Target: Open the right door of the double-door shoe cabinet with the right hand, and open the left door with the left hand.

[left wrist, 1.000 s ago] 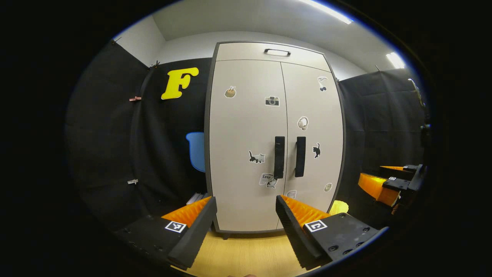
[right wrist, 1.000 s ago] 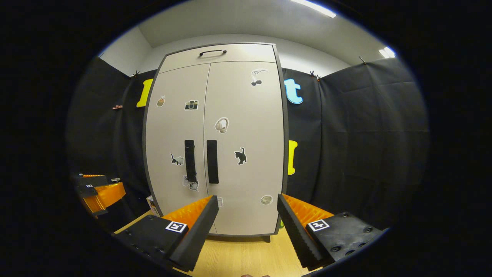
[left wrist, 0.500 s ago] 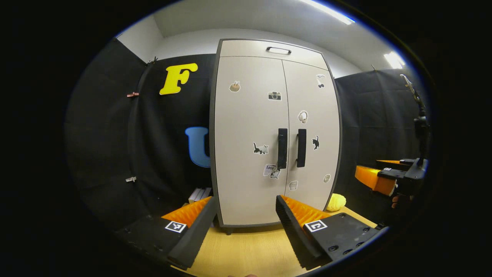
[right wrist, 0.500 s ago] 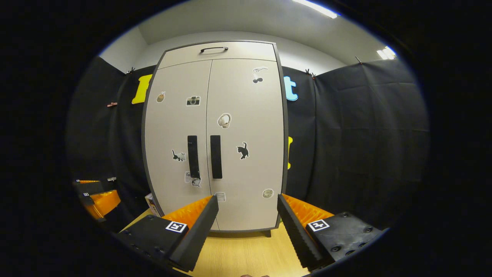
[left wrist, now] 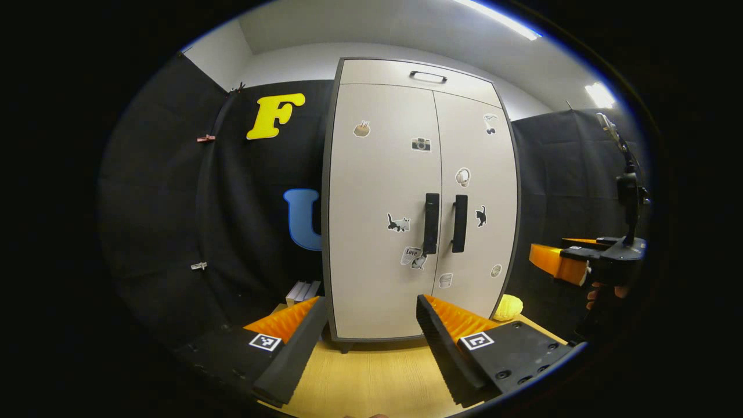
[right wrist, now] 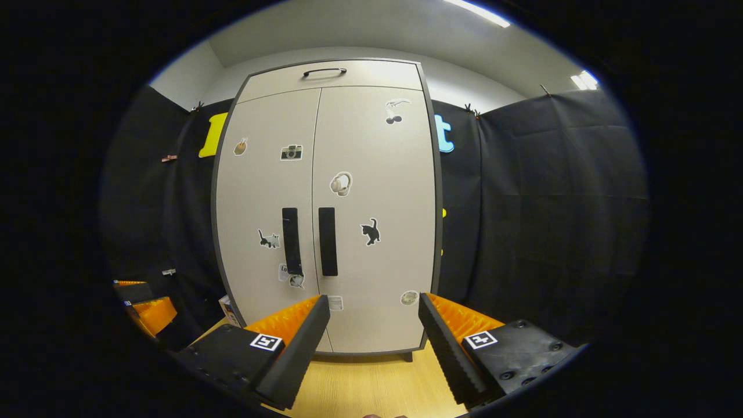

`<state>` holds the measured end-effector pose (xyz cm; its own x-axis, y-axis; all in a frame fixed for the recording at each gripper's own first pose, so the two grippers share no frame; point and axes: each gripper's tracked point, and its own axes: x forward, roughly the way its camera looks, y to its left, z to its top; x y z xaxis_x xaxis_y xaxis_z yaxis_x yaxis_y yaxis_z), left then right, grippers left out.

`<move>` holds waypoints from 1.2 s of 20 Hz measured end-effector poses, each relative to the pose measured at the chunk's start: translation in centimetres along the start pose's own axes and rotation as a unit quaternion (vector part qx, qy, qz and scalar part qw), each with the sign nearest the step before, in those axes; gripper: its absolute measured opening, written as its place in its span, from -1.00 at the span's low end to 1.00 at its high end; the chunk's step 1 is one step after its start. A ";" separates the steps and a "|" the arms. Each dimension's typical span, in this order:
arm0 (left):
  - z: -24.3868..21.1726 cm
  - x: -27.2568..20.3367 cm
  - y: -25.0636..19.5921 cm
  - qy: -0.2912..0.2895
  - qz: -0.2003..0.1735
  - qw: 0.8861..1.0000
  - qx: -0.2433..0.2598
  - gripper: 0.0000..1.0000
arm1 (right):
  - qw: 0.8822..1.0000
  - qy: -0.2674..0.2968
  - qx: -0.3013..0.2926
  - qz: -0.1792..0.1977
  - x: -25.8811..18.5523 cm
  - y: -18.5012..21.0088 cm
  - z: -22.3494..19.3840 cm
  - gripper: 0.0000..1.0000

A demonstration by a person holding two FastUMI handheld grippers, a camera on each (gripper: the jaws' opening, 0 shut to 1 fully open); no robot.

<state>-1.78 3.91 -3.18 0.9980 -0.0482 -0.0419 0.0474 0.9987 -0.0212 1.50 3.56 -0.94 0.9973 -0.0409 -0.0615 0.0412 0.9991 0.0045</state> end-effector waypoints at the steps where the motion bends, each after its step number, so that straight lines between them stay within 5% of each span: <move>1: 0.0 0.2 0.3 0.000 0.009 1.000 -0.002 0.92 | 1.000 0.002 0.001 0.008 0.7 0.4 0.0 0.96; 15: -1.2 1.0 2.2 0.018 0.071 0.997 -0.007 0.92 | 0.996 -0.046 -0.014 0.075 13.3 6.3 5.9 0.95; 24: -2.4 0.3 5.0 0.028 0.124 0.991 -0.030 0.92 | 0.997 -0.007 -0.024 0.079 19.2 8.0 2.9 0.95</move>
<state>-1.32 8.80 -5.65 0.9746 0.1955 -0.1095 -0.2031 0.9771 -0.0628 21.19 10.77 0.79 0.9918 0.1175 -0.0507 -0.1194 0.9922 -0.0355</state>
